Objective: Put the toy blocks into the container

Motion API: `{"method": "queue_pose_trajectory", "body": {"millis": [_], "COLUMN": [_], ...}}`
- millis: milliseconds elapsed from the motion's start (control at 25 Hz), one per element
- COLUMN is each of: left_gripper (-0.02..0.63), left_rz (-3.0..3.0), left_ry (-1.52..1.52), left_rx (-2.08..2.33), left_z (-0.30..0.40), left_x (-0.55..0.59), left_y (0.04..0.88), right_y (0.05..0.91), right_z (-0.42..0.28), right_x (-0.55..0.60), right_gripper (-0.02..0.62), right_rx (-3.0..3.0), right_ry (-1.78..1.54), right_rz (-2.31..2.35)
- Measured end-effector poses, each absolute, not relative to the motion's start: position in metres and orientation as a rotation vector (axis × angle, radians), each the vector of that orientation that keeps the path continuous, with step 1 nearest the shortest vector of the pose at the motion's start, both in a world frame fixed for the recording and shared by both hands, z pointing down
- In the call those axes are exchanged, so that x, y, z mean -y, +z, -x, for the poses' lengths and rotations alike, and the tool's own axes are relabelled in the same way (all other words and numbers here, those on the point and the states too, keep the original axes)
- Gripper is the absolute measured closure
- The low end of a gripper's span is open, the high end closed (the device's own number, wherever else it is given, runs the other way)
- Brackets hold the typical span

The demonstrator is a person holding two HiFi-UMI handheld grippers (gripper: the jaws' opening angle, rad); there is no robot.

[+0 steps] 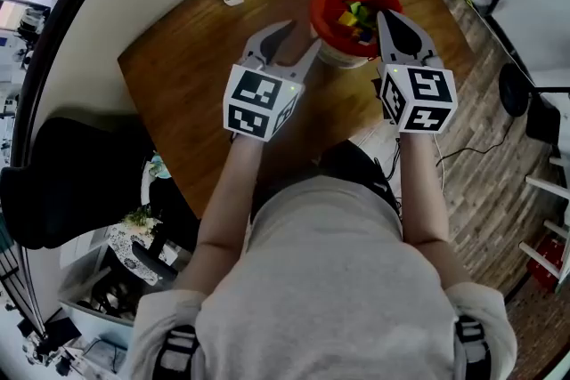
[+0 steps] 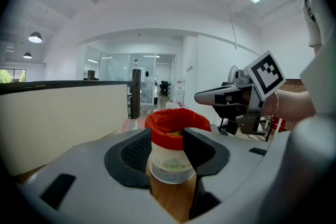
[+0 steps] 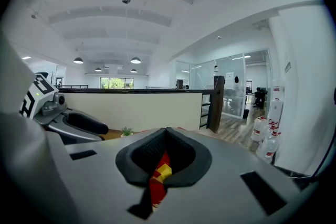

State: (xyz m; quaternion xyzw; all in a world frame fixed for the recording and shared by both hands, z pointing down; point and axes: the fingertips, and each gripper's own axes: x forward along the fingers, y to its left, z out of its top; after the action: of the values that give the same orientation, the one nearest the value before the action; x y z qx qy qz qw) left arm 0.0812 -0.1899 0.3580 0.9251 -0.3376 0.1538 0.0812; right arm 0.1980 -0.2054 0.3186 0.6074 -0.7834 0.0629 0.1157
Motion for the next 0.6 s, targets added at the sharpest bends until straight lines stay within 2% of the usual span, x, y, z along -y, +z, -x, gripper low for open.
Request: {"method": "queue_pose_trajectory", "body": {"millis": [600], "left_gripper": [0.436], "left_rz": [-2.756], "left_ry": [0.42], "left_rx": [1.054], "left_z": [-0.067], "left_x": [0.187], "left_y": [0.349], "right_y": [0.308], "right_z": [-0.166], "right_x": [0.201], "right_gripper": [0.584], "right_rx": [2.437], "right_ry": [0.121], "right_rz": [-1.608]}}
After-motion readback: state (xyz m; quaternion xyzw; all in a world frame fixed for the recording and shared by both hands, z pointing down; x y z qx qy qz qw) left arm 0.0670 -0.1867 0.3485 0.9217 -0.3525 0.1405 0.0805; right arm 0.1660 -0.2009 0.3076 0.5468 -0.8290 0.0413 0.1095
